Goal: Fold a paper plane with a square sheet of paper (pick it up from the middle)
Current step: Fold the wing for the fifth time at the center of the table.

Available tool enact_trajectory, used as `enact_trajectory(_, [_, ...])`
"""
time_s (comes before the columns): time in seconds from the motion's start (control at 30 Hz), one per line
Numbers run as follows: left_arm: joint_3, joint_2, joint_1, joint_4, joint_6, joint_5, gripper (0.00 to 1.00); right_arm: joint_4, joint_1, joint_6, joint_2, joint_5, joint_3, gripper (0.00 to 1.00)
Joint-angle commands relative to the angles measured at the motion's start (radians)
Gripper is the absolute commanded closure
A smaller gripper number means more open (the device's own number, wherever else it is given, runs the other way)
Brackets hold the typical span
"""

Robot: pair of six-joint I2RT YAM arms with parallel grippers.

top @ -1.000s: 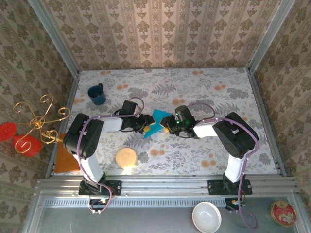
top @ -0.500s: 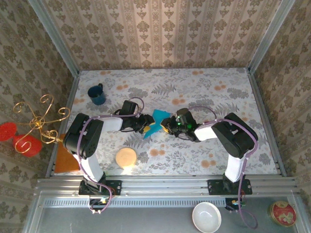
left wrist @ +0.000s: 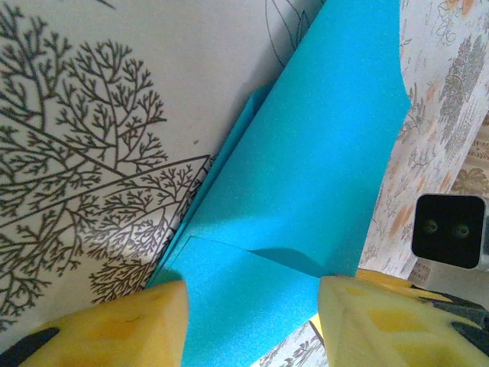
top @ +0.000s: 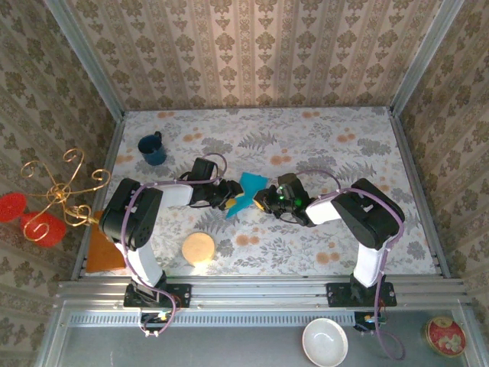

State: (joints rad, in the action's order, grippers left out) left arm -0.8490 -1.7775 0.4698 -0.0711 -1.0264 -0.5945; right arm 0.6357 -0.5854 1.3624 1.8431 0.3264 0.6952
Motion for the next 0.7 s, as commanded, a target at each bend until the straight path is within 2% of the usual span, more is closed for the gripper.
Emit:
enact_trajectory(0.0, [-0.012,0.007,-0.002,0.080,0.057,0.050,0.50,-0.071,-0.003,-0.029,-0.002,-0.040,0.027,0.90])
enact_trajectory(0.2, [-0.051,0.080,0.045,0.114,0.195,0.105,0.46,-0.124,0.016,-0.057,-0.081,-0.076,0.006,0.95])
enact_trajectory(0.43, [-0.121,0.127,0.169,0.217,0.455,0.280,0.42,-0.189,0.067,-0.039,-0.194,-0.083,-0.050,0.96])
enact_trajectory(0.67, [-0.095,0.132,0.272,0.129,0.685,0.400,0.39,-0.287,0.108,-0.024,-0.252,-0.062,-0.056,0.96])
